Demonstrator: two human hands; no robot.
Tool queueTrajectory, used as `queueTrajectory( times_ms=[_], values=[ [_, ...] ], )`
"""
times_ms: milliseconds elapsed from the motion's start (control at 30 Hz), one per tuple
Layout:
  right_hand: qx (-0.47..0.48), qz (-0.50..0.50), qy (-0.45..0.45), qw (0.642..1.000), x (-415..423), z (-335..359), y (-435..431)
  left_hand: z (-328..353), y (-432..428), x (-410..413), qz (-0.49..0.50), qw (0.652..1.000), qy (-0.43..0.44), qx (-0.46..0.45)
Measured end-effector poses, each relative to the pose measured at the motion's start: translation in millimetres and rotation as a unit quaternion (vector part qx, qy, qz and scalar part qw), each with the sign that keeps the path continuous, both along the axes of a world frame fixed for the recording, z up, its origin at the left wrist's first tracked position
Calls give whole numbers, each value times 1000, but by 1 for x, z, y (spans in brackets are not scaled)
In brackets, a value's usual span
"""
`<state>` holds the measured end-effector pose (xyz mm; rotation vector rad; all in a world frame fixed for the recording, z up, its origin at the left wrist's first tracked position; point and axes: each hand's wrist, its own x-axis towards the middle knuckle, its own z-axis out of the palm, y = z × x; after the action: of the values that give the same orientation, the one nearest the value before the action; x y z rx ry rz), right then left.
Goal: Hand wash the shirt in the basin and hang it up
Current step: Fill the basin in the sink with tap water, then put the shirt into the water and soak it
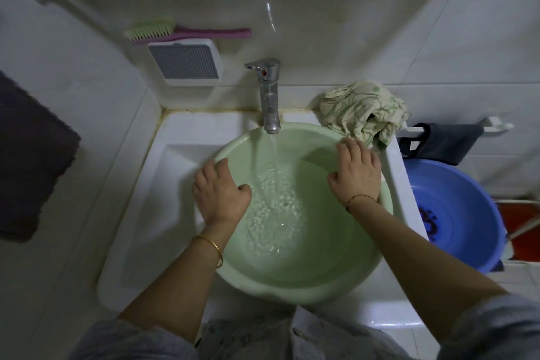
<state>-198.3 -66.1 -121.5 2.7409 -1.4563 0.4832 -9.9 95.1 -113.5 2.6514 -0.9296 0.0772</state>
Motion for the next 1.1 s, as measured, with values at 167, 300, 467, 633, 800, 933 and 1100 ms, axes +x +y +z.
queueTrajectory(
  times_ms=[167,300,467,633,800,933,1100],
  values=[
    [7,2,2,1000,0,1,0,2,0,-1,-2,1000,10,10],
    [6,3,3,1000,0,1,0,4,0,-1,-3,1000,13,12],
    [12,1,6,1000,0,1,1,3,0,-2,-2,1000,7,14],
    [24,2,22,999,1,2,0,12,-6,-3,-34,999,-11,-10],
    [32,-11,2,999,8,8,-2,69,-53,0,-95,985,37,-140],
    [48,-21,-16,999,17,20,-8,120,-94,4,-123,965,62,-222],
    [73,-67,-24,995,23,35,-23,132,-113,0,-151,973,30,-173]
  ],
)
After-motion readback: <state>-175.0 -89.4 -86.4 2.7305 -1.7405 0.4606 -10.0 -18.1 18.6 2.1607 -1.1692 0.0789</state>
